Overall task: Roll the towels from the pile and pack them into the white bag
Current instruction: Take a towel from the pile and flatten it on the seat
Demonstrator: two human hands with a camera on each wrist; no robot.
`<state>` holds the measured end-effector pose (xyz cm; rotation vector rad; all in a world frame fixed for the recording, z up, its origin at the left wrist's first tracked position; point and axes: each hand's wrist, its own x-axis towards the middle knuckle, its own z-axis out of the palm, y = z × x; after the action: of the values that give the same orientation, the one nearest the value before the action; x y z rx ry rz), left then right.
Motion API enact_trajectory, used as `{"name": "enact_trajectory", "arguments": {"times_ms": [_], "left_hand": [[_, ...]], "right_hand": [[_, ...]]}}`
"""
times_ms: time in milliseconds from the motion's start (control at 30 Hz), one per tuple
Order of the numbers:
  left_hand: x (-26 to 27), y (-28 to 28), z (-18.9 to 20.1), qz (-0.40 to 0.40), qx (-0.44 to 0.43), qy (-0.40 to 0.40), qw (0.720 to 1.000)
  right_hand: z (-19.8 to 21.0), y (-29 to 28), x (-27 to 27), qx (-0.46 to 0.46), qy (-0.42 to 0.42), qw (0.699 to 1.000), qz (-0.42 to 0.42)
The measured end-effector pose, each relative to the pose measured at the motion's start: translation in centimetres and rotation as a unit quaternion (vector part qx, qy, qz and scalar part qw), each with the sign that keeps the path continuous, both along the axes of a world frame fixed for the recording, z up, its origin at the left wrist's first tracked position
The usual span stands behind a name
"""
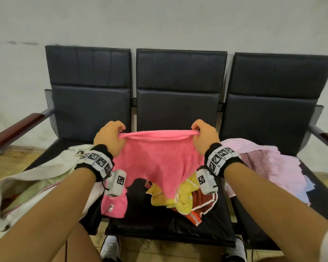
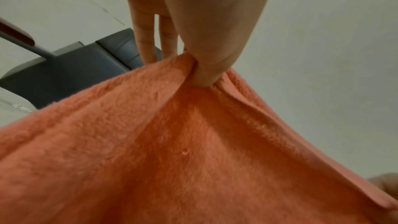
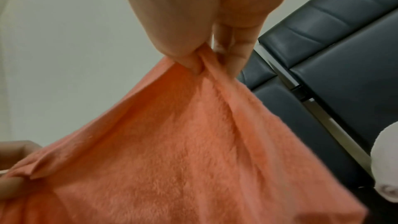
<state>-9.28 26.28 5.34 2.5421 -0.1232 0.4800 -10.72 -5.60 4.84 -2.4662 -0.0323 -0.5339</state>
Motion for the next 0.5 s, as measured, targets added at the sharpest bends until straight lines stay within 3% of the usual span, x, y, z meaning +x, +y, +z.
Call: {"name": "enact_trajectory", "arguments": {"times_ms": [167, 233, 333, 400, 500], "left_hand": [[0.7, 1.4, -0.2, 0.071, -0.033, 0.048, 0.996], [0.7, 1.2, -0.1, 0.062, -0.018, 0.068, 0.996], [0.2, -1.2, 0.1, -0.002, -0.019, 0.109, 0.994], [-0.5, -3.8, 0.1, -0.081, -0.026, 0.096, 0.992], [-1.9, -8.1, -0.7, -0.189, -0.013, 0.078, 0.979]], "right_hand": [[0.5, -1.3, 0.2, 0.039, 0.012, 0.998, -0.046], [0.5, -1.3, 0.0, 0.051, -0.002, 0.999, -0.02], [0.9, 0.2, -0.6, 0.046, 0.003, 0.998, 0.037], [1.1, 1.8, -0.9, 0.056, 0.006, 0.997, 0.056], [1.8, 3.9, -1.0, 0.144, 0.029, 0.987, 0.065]]}}
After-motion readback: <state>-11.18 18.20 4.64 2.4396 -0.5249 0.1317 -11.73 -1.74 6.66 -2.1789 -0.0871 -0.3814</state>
